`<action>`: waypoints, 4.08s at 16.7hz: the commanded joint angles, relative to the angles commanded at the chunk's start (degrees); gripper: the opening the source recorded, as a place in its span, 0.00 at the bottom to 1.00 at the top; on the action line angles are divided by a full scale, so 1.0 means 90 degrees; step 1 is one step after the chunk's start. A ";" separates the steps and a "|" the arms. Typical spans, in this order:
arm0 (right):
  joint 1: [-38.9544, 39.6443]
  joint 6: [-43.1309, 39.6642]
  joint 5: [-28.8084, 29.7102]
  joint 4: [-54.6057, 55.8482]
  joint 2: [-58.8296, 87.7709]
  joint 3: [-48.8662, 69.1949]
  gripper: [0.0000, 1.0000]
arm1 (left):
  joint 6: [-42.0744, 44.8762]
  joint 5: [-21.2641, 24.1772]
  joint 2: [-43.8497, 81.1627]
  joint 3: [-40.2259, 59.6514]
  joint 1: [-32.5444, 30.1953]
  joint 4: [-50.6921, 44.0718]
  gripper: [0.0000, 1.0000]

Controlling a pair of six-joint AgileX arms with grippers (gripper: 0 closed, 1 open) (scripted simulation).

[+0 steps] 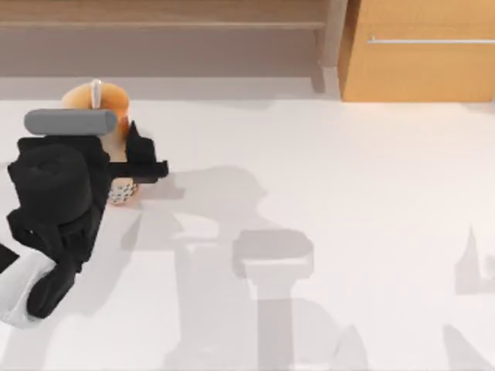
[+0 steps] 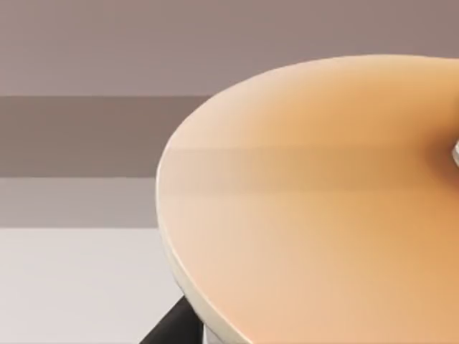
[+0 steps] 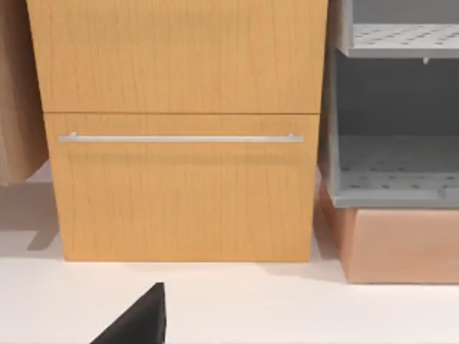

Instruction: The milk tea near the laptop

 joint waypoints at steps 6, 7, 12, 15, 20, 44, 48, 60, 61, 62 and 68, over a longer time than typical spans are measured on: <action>0.0000 0.0000 0.0000 0.0000 0.0000 0.0000 1.00 | 0.0016 0.0019 -0.0140 0.0109 0.0037 0.0111 0.00; 0.0000 0.0000 0.0000 0.0000 0.0000 0.0000 1.00 | 0.0023 0.0038 -0.0257 0.0172 0.0080 0.0160 0.00; 0.0000 0.0000 0.0000 0.0000 0.0000 0.0000 1.00 | 0.0077 0.0204 -0.0960 0.0310 0.0545 0.0280 0.00; 0.0000 0.0000 0.0000 0.0000 0.0000 0.0000 1.00 | 0.0136 0.0453 -0.1450 0.0220 0.0993 0.0200 0.00; 0.0000 0.0000 0.0000 0.0000 0.0000 0.0000 1.00 | 0.0287 0.1212 -0.2306 -0.0195 0.1883 -0.0247 0.00; 0.0000 0.0000 0.0000 0.0000 0.0000 0.0000 1.00 | 0.0727 0.3370 -0.3505 -0.1690 0.3542 -0.1653 0.00; 0.0000 0.0000 0.0000 0.0000 0.0000 0.0000 1.00 | 0.0723 0.3364 -0.3206 -0.1713 0.3536 -0.1096 0.00; 0.0000 0.0000 0.0000 0.0000 0.0000 0.0000 1.00 | 0.0733 0.3415 -0.2241 -0.2090 0.3573 -0.0152 0.00; 0.0000 0.0000 0.0000 0.0000 0.0000 0.0000 1.00 | 0.0733 0.3415 -0.2241 -0.2090 0.3573 -0.0152 0.00; 0.0000 0.0000 0.0000 0.0000 0.0000 0.0000 1.00 | 0.0733 0.3415 -0.2241 -0.2090 0.3573 -0.0152 0.00; 0.0000 0.0000 0.0000 0.0000 0.0000 0.0000 1.00 | 0.0733 0.3415 -0.2241 -0.2090 0.3573 -0.0152 0.30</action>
